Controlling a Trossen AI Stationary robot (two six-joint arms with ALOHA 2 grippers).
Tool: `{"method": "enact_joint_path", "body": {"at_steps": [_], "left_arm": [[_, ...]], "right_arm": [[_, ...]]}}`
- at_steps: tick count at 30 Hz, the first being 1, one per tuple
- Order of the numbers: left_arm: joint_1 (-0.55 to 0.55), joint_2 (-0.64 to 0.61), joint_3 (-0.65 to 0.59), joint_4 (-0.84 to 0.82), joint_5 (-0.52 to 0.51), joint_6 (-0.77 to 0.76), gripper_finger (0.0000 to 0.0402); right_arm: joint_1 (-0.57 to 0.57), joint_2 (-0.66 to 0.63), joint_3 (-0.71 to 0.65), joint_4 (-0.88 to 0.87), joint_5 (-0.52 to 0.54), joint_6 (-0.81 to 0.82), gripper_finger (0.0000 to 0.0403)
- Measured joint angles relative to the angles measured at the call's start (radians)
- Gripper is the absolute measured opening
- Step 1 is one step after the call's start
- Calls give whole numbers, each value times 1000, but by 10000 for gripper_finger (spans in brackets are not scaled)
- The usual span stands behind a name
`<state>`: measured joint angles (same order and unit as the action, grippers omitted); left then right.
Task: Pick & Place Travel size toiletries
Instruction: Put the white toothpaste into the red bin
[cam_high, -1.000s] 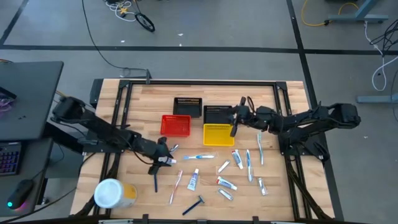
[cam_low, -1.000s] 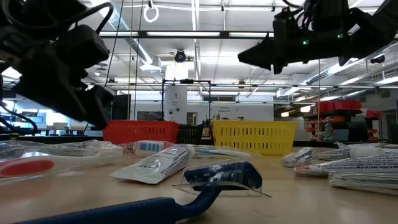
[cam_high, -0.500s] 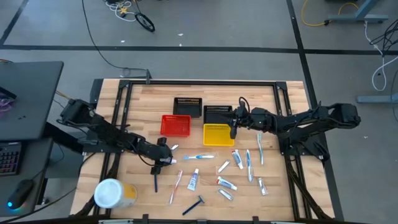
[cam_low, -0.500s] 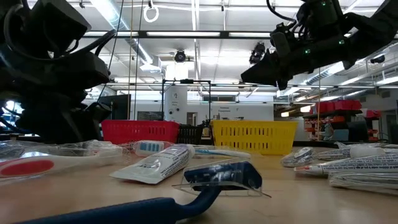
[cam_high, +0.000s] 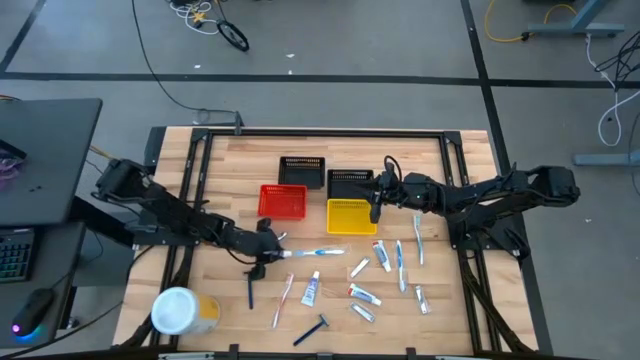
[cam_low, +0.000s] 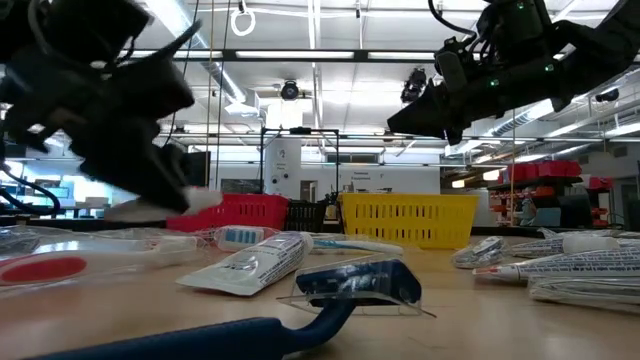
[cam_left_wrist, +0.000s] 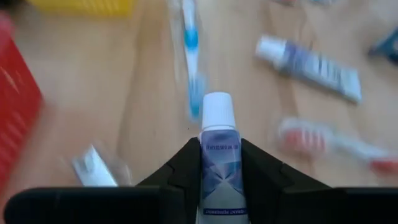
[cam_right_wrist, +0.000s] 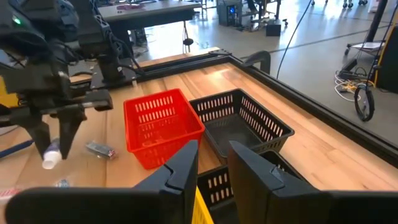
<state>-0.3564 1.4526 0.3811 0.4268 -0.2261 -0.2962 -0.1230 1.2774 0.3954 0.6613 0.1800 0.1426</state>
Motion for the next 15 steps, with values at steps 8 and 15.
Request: {"method": "enact_joint_path", "body": {"at_steps": [8, 15], "left_arm": [[108, -36, 190, -190, -109, 68, 99], [259, -37, 384, -558, -120, 255, 99]], "right_arm": [[0, 0, 0, 0, 0, 8, 97], [0, 0, 0, -8, 0, 8, 97]]}}
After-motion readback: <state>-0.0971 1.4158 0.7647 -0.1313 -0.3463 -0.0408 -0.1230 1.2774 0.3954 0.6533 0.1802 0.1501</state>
